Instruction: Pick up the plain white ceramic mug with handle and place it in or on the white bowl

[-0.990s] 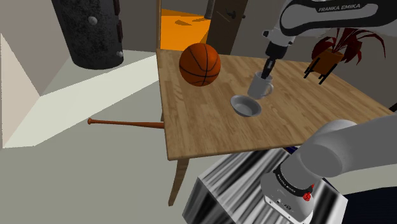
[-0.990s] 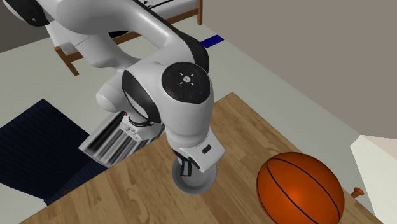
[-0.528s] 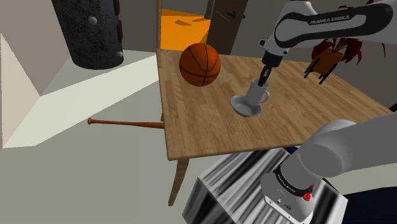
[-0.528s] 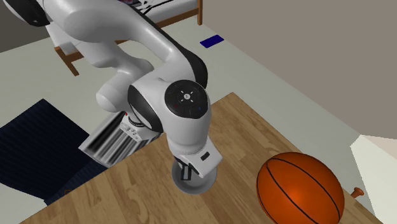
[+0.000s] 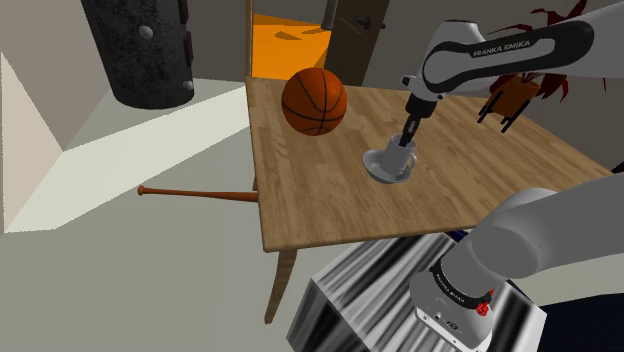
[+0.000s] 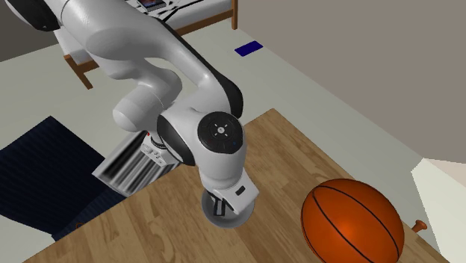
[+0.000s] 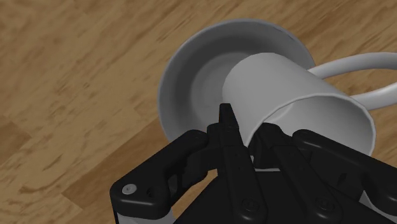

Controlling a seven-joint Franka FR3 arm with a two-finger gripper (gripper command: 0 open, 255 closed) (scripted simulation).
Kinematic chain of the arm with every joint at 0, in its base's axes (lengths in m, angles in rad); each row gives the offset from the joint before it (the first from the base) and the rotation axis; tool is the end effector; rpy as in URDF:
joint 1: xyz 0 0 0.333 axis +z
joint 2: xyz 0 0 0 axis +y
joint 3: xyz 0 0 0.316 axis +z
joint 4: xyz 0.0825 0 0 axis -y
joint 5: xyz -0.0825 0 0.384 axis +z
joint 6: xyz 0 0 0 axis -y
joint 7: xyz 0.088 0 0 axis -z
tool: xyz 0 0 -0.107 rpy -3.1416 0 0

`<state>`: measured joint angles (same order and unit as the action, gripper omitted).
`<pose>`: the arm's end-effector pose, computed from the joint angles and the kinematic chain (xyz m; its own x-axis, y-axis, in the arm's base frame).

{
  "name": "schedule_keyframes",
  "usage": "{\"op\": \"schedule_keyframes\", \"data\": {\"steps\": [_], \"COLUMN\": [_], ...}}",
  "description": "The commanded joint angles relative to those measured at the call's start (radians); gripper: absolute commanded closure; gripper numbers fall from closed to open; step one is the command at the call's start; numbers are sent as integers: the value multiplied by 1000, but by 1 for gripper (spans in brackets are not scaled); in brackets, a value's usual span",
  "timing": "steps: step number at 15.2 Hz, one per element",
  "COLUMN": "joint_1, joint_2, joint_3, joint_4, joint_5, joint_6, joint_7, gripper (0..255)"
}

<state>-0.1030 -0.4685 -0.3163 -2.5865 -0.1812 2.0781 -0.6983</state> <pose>0.3515 -0.1641 0.4033 0.9166 0.3967 -0.0491 0.3960 -0.9179 -0.0252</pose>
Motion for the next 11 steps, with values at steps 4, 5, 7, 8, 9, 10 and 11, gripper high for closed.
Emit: {"op": "schedule_keyframes", "data": {"steps": [4,5,7,8,9,10,11], "joint_1": [0,0,0,0,0,0,0], "joint_2": [4,4,4,4,4,4,4], "joint_3": [-1,-1,-1,-1,-1,-1,-1], "joint_4": [-5,-5,-5,-5,-5,-5,-5], "joint_5": [0,0,0,0,0,0,0], "joint_6": [10,10,10,10,10,10,10], "joint_7": [0,0,0,0,0,0,0], "gripper": [255,255,255,0,0,0,0]}}
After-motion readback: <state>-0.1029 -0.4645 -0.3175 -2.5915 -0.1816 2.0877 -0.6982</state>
